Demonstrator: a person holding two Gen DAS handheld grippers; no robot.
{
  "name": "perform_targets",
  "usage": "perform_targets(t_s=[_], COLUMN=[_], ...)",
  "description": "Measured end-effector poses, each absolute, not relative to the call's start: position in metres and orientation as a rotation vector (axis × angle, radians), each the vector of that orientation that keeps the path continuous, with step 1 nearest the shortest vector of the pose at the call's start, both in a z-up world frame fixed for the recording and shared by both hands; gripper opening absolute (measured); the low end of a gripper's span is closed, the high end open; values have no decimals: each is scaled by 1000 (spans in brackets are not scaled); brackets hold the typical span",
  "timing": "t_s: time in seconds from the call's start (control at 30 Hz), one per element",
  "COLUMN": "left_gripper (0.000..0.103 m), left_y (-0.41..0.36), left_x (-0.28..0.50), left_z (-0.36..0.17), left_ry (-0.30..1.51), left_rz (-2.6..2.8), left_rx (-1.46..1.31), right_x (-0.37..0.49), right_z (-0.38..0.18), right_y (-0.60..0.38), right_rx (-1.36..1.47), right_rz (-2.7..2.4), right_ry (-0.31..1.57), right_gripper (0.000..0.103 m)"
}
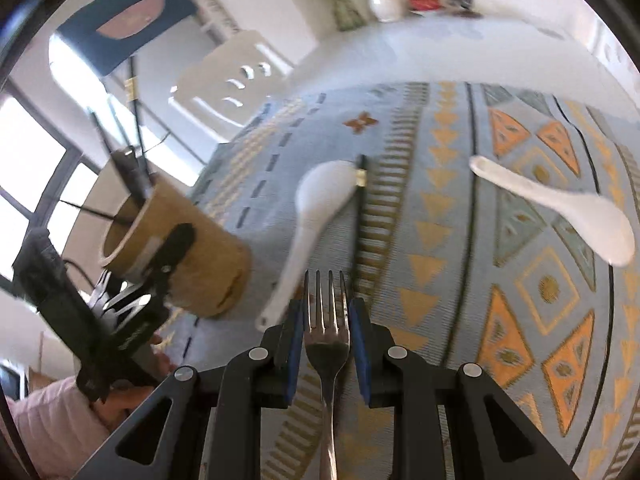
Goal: Organize utensils
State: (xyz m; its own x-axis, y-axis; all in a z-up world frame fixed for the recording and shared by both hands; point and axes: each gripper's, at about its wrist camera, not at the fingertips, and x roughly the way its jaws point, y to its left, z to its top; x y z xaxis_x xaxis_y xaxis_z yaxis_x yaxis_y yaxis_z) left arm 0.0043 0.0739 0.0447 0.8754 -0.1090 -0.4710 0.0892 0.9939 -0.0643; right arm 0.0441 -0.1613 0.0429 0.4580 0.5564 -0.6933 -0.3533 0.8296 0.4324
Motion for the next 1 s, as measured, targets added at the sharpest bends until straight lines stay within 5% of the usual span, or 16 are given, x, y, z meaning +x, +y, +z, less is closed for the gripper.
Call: perform_targets(t_s=[1.0], left_gripper=[103], left_y=[70], left_x=[2], left_z=[47], left_ry=[484], left_rz=[-79], left_rx=[-12], right_x=[35], right_z=[131], right_y=[-138], right_rx=[147], right_rz=[680], right_ry=[698], right_gripper=[22])
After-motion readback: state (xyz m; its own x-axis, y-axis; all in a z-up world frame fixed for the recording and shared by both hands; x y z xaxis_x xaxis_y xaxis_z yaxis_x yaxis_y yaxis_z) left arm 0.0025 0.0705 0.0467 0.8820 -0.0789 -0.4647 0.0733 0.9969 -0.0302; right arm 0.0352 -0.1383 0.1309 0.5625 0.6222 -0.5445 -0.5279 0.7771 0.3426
